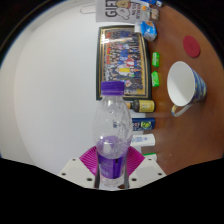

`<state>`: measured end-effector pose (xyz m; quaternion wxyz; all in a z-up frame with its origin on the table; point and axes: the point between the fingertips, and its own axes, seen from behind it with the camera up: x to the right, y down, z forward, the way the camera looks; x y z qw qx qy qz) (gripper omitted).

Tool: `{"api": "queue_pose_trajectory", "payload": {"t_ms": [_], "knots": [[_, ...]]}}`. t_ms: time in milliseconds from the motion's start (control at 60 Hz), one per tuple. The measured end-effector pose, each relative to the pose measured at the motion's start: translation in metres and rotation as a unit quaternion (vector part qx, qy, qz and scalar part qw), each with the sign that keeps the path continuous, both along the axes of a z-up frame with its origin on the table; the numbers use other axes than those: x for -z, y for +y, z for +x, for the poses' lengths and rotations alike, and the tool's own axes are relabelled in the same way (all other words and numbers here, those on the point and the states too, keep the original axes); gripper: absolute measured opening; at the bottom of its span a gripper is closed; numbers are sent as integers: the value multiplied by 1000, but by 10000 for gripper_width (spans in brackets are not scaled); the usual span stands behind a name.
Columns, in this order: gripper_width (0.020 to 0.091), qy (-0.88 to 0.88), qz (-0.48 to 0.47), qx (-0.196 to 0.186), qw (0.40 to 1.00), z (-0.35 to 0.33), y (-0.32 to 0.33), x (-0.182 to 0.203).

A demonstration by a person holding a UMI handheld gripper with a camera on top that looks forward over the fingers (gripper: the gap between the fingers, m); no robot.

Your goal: Pour water

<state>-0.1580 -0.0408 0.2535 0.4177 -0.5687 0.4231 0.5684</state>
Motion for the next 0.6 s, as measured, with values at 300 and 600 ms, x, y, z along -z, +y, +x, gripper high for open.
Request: {"api": "queue_pose_trajectory", "payload": {"t_ms": [300, 600], "knots": [[327, 241, -46, 13, 969, 40, 15, 27], [327, 158, -61, -18, 985, 29, 10, 32]]}}
